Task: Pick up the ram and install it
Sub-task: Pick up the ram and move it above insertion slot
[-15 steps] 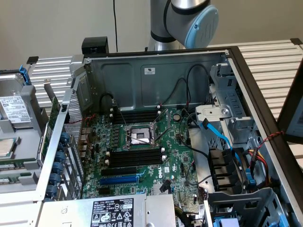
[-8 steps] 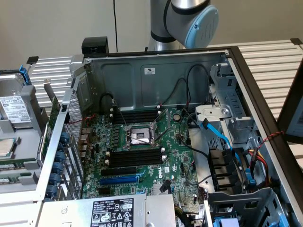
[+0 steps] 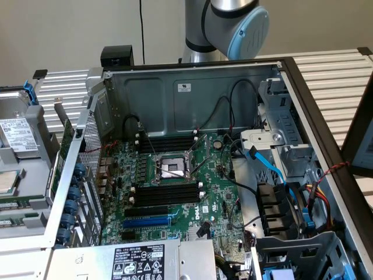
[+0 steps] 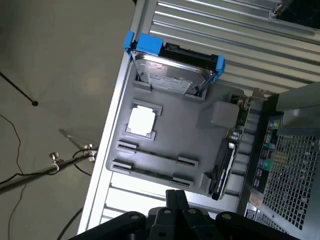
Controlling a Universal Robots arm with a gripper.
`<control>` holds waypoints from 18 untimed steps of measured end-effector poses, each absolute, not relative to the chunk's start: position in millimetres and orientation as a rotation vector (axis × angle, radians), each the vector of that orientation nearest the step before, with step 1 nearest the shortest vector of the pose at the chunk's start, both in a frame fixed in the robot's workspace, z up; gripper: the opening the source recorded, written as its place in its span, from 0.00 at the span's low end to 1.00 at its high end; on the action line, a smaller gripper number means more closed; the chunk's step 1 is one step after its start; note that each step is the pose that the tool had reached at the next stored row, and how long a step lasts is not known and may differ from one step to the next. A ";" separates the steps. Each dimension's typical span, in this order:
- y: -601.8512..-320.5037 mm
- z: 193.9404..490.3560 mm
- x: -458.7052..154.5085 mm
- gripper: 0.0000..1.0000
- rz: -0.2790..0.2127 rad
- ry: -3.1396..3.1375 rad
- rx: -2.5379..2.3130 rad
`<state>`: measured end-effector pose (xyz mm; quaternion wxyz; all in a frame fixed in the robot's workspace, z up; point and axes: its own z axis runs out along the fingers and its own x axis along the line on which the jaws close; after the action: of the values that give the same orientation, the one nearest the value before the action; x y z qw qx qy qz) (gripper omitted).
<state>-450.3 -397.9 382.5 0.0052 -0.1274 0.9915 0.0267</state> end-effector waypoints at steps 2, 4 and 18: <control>-397.8 382.1 -450.3 0.11 0.084 3.098 -0.454; -397.7 381.7 -450.3 0.11 0.084 3.090 -0.511; -397.5 379.3 -451.9 0.11 0.087 3.018 -0.860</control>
<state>-451.9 -397.5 379.3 0.0012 -0.2738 0.9614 0.0279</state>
